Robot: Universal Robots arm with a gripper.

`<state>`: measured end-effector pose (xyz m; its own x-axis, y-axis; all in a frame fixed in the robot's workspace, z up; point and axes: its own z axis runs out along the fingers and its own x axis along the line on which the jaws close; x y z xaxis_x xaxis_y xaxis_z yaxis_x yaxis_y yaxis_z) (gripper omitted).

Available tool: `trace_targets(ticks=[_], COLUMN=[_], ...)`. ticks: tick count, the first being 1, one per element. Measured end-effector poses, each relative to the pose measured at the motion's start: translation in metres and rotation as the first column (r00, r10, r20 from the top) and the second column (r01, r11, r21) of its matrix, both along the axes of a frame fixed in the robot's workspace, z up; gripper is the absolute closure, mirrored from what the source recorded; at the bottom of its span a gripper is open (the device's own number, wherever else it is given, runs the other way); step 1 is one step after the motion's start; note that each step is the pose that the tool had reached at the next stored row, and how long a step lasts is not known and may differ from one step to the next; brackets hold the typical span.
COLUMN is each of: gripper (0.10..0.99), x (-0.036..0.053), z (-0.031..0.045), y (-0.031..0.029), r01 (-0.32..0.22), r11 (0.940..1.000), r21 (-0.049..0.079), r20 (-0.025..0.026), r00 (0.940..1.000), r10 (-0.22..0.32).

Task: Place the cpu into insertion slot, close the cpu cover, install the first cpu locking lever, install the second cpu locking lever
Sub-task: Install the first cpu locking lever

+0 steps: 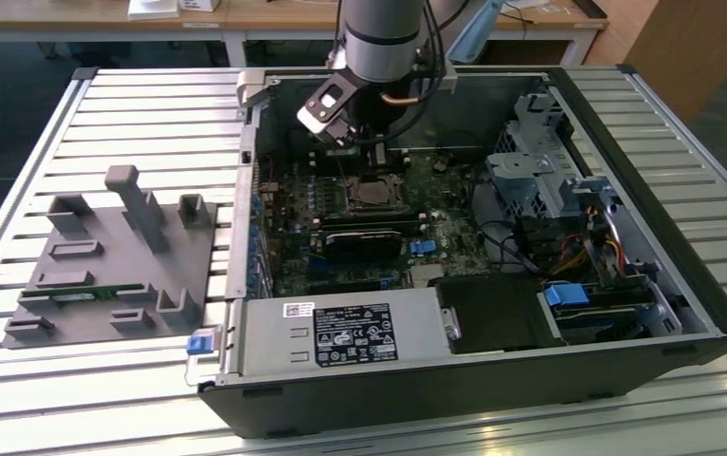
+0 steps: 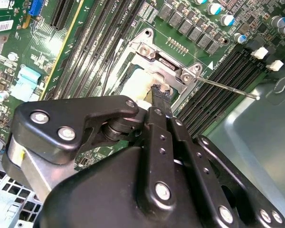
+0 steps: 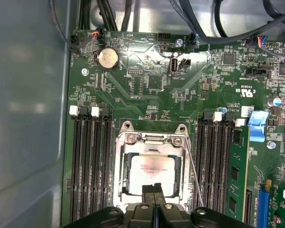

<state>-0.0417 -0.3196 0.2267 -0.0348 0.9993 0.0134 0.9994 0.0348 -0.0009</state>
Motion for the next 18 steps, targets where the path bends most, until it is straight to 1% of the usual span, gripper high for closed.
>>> trace_targets(ticks=[18], gripper=[0.980], x=[0.0000], z=[0.0068], y=[0.0000], r01=[0.000], r11=[1.0000], r21=[0.000], r20=[0.0000], r00=[1.0000], r10=[0.000])
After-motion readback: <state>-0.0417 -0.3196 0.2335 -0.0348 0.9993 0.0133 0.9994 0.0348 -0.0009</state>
